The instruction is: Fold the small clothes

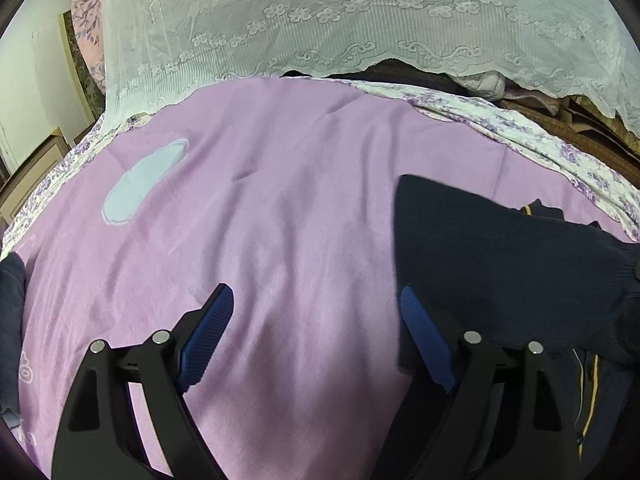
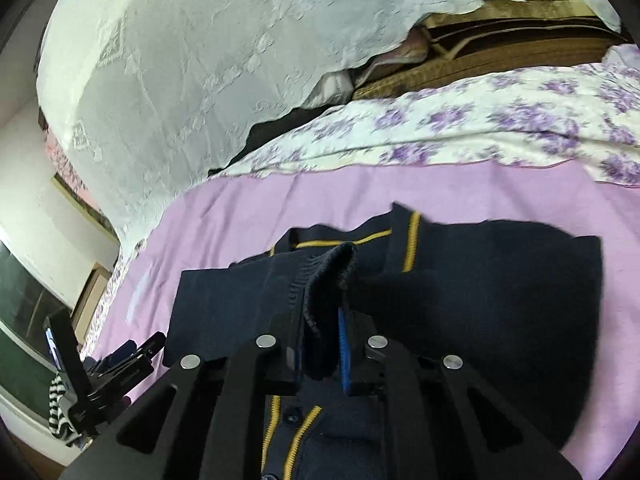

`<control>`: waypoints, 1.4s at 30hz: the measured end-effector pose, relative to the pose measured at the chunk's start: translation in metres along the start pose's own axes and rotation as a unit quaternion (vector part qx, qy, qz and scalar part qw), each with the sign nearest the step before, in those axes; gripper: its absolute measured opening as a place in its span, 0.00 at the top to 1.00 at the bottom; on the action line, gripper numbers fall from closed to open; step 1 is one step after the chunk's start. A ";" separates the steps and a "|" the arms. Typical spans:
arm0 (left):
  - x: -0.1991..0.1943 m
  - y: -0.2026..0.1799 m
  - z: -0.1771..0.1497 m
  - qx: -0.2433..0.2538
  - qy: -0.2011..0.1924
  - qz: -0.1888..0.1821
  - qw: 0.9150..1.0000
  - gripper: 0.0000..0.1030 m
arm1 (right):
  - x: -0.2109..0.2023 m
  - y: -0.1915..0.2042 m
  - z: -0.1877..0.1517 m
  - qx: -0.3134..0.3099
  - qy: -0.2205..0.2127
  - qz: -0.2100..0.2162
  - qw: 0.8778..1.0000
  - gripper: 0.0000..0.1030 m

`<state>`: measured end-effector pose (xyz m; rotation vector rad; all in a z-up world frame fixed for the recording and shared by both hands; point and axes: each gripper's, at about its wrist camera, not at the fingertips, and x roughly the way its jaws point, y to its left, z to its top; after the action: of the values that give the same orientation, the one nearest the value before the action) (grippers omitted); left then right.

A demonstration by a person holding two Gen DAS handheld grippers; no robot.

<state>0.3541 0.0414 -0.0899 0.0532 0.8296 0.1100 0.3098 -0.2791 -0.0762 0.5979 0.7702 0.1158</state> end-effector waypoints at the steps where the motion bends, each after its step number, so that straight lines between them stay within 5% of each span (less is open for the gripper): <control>1: 0.002 -0.003 0.002 0.005 0.001 0.004 1.000 0.19 | -0.002 -0.005 0.001 0.005 0.000 -0.003 1.000 0.87; 9: 0.032 -0.023 0.002 0.043 0.043 0.039 0.997 0.18 | -0.011 -0.056 -0.003 0.055 0.009 -0.027 0.998 0.87; 15: 0.050 -0.017 -0.003 0.037 0.069 0.041 0.996 0.08 | 0.005 -0.063 -0.017 0.037 0.027 -0.074 0.996 0.87; 21: 0.028 -0.021 0.023 0.041 0.033 0.040 0.998 0.09 | 0.003 -0.056 -0.021 0.013 0.013 -0.095 0.995 0.86; 25: 0.032 -0.040 0.045 0.064 0.015 0.065 0.996 0.09 | -0.004 -0.059 -0.021 0.020 -0.002 -0.101 0.995 0.87; 29: 0.078 -0.057 0.039 0.093 0.051 0.121 0.987 0.07 | -0.001 -0.059 -0.021 0.010 0.007 -0.114 0.993 0.89; 35: 0.072 -0.041 0.033 0.061 0.037 0.086 0.994 0.06 | -0.003 -0.058 -0.021 0.010 0.003 -0.114 0.993 0.89; 42: 0.022 -0.038 0.020 0.059 -0.010 -0.004 0.998 0.06 | -0.036 -0.033 -0.014 -0.023 -0.059 -0.090 0.994 0.86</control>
<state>0.3864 0.0059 -0.0955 0.1612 0.8158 0.0522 0.2704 -0.3110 -0.0803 0.4841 0.7021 -0.0672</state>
